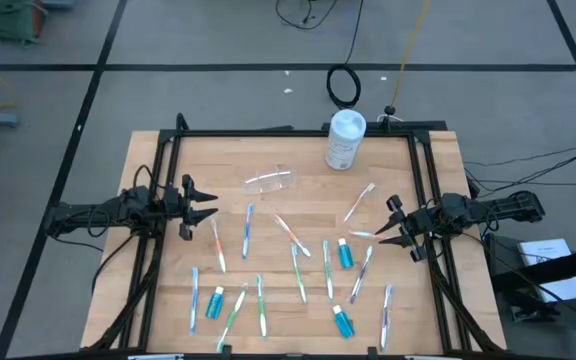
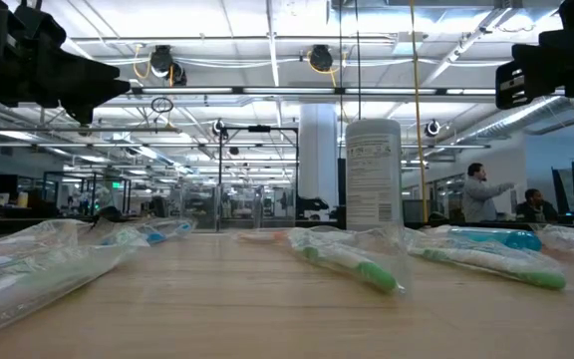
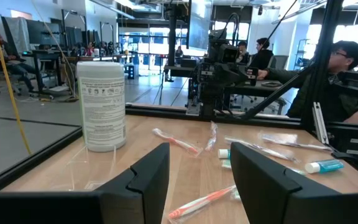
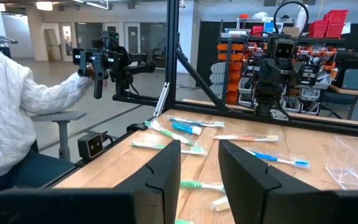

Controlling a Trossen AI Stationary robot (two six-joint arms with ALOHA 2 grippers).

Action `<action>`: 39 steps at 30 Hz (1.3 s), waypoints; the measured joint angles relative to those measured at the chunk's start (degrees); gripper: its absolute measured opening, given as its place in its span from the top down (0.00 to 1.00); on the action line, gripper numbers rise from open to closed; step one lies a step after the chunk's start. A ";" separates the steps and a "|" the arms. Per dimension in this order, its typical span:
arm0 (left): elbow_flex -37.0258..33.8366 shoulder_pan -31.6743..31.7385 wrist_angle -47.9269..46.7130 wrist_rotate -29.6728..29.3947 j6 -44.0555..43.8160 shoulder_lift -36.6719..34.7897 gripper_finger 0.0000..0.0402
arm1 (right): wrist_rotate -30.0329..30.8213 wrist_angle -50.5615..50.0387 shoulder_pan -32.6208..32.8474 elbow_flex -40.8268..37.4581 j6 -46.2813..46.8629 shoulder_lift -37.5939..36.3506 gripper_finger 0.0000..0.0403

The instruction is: Pick & Place toothbrushing station

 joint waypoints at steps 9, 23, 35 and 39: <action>0.00 0.02 0.04 0.98 -12.11 0.00 0.57 | -0.04 0.17 0.02 0.01 7.33 0.00 0.75; 0.97 -3.26 -0.12 -7.05 -10.48 0.64 0.57 | 1.59 1.91 0.04 0.01 13.42 2.32 0.75; 21.02 -7.32 -21.48 -20.54 -13.01 21.59 0.57 | 6.22 1.37 0.02 9.05 14.42 19.58 0.75; 28.40 -8.52 -28.77 -24.32 -17.78 32.70 0.57 | 6.51 1.22 0.00 12.04 16.29 26.88 0.75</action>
